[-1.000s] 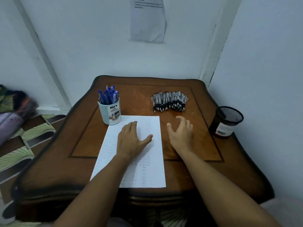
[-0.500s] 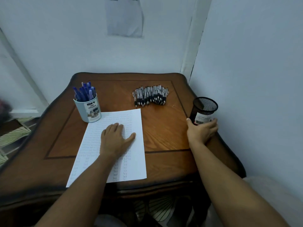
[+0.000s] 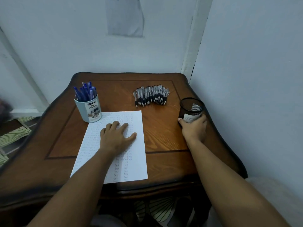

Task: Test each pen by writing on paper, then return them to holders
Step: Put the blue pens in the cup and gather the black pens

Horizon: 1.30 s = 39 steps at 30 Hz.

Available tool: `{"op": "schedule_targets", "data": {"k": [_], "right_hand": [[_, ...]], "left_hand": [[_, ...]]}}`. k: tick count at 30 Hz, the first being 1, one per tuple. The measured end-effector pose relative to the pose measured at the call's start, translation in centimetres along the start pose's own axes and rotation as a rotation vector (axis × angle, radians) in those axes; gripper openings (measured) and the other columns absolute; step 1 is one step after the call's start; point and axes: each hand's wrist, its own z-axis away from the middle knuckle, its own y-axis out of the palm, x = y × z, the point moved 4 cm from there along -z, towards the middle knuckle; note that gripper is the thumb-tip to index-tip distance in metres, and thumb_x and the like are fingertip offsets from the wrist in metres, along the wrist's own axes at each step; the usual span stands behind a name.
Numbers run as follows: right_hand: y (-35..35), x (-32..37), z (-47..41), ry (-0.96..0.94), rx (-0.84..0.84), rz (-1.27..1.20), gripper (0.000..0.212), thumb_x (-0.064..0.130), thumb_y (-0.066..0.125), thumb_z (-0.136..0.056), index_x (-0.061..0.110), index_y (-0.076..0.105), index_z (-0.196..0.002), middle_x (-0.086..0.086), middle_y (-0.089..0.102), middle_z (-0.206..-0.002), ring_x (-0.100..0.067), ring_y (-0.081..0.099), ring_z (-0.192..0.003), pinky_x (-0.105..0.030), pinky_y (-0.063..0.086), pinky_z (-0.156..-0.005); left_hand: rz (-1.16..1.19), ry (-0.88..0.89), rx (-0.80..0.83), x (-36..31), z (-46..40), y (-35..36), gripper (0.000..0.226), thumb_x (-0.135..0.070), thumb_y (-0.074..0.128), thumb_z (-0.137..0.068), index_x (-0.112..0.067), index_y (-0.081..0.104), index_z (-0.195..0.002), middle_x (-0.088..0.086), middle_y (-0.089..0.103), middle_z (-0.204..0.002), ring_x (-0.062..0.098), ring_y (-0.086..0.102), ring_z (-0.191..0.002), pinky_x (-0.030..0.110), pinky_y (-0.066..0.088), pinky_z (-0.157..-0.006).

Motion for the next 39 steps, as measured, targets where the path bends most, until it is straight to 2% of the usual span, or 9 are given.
{"op": "schedule_targets", "data": {"k": [6,15,20,23,28,33,35,37,39], "right_hand": [[0.9,0.4,1.7,-0.028,0.005,0.084,0.093,0.045,0.084,-0.074,0.010,0.035,-0.146,-0.012,0.046,-0.149,-0.035,0.042,-0.136,-0.049,0.037,-0.111],[0.7,1.0,3.1,0.053,0.020,0.080,0.099,0.040,0.085,-0.076,0.005,0.026,-0.149,-0.019,0.035,-0.149,-0.036,0.039,-0.136,-0.043,0.039,-0.106],[1.4,1.1,5.2,0.155,0.077,0.010,0.057,0.037,0.077,-0.085,0.009,0.049,-0.125,-0.012,0.059,-0.124,-0.031,0.060,-0.112,-0.037,0.048,-0.083],[2.4,1.6,5.6,0.115,0.199,-0.011,0.029,0.039,0.066,-0.093,0.016,0.061,-0.110,-0.003,0.060,-0.101,-0.025,0.060,-0.098,-0.031,0.044,-0.076],[4.9,4.0,5.9,0.064,0.369,-0.127,0.036,0.038,0.064,-0.094,0.012,0.062,-0.119,-0.008,0.070,-0.096,-0.025,0.070,-0.087,-0.045,0.060,-0.083],[6.6,8.3,4.7,-0.058,0.463,-0.103,0.027,0.035,0.057,-0.099,0.017,0.054,-0.120,-0.005,0.068,-0.086,-0.020,0.071,-0.076,-0.042,0.062,-0.079],[7.3,10.4,3.2,-0.121,0.461,-0.043,0.020,0.033,0.058,-0.099,0.016,0.056,-0.109,-0.006,0.069,-0.088,-0.019,0.071,-0.073,-0.037,0.062,-0.070],[7.7,12.5,1.3,-0.179,0.455,0.026,0.018,0.030,0.057,-0.100,0.012,0.057,-0.096,-0.006,0.068,-0.085,-0.017,0.069,-0.068,-0.023,0.053,-0.050],[8.0,14.2,-1.2,-0.203,0.438,0.105,0.022,0.029,0.058,-0.100,0.010,0.057,-0.089,-0.007,0.065,-0.083,-0.019,0.067,-0.072,-0.022,0.044,-0.049]], "left_hand": [[-0.008,0.005,0.038,0.0,0.0,0.0,0.070,-0.074,0.032,-0.091,-0.036,0.033,-0.151,0.001,0.026,-0.160,0.027,0.022,-0.146,0.048,0.018,-0.118],[-0.057,0.011,0.106,-0.4,-0.4,-0.6,0.068,-0.071,0.032,-0.093,-0.035,0.032,-0.151,0.005,0.030,-0.156,0.028,0.027,-0.143,0.048,0.024,-0.114],[-0.077,0.018,0.200,-0.7,-1.3,-1.3,0.065,-0.070,0.039,-0.093,-0.038,0.034,-0.149,0.008,0.032,-0.153,0.030,0.028,-0.141,0.049,0.028,-0.112],[-0.037,0.018,0.203,-0.8,-1.7,-1.5,0.060,-0.066,0.045,-0.093,-0.038,0.041,-0.146,0.007,0.036,-0.151,0.029,0.031,-0.140,0.049,0.031,-0.111],[0.092,0.030,0.147,-0.8,-2.5,-1.7,0.047,-0.052,0.053,-0.096,-0.031,0.053,-0.139,0.005,0.044,-0.148,0.026,0.038,-0.134,0.043,0.036,-0.109],[0.393,-0.016,0.045,-1.0,-4.4,-2.3,0.039,-0.037,0.055,-0.099,-0.020,0.060,-0.134,0.006,0.051,-0.147,0.027,0.049,-0.131,0.040,0.040,-0.107],[0.539,-0.075,0.013,-1.3,-5.5,-2.6,0.041,-0.037,0.058,-0.098,-0.019,0.059,-0.135,0.006,0.053,-0.144,0.028,0.054,-0.128,0.039,0.046,-0.102],[0.662,-0.129,-0.023,-1.7,-6.5,-2.9,0.048,-0.040,0.061,-0.096,-0.018,0.055,-0.138,0.007,0.055,-0.142,0.029,0.056,-0.125,0.040,0.049,-0.097],[0.769,-0.161,-0.055,-1.9,-7.9,-3.0,0.056,-0.045,0.063,-0.093,-0.019,0.051,-0.141,0.008,0.054,-0.142,0.029,0.055,-0.124,0.043,0.051,-0.098]]}}
